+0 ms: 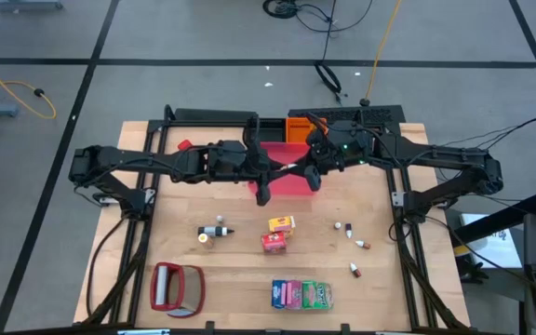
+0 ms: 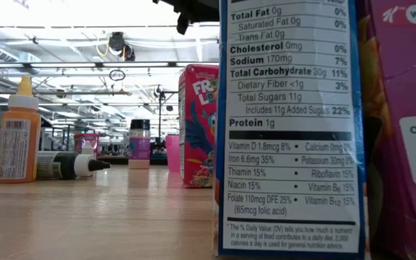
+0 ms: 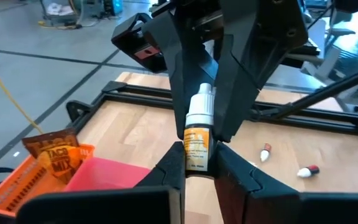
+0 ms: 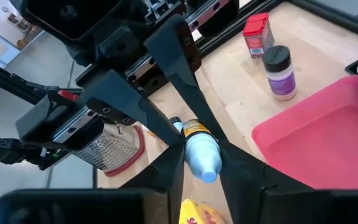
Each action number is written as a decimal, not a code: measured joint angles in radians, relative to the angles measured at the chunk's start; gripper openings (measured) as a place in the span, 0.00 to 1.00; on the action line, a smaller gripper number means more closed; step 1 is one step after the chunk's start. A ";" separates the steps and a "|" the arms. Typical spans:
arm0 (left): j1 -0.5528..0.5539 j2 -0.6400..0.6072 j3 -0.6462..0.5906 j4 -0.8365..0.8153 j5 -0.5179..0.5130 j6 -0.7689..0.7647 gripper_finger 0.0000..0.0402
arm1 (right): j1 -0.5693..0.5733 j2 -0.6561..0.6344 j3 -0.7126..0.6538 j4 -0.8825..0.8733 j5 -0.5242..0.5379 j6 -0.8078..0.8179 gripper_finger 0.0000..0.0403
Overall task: Pick & Place Kitchen Items
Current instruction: Put the small yellow food coloring bottle into the black bin, then put the small brown food coloring bottle into the black bin
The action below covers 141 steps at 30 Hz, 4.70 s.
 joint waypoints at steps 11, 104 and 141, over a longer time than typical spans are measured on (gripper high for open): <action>0.096 -0.002 0.000 -0.041 -0.106 0.002 0.10 | -0.005 -0.002 0.000 -0.045 -0.016 -0.053 0.25; 0.502 0.075 0.000 -0.118 0.313 -0.134 0.50 | -0.006 -0.001 0.000 -0.079 0.054 -0.087 0.25; 0.069 -0.241 0.000 -0.206 0.232 -0.019 0.50 | 0.150 -0.006 0.000 -0.481 -0.132 -0.238 0.25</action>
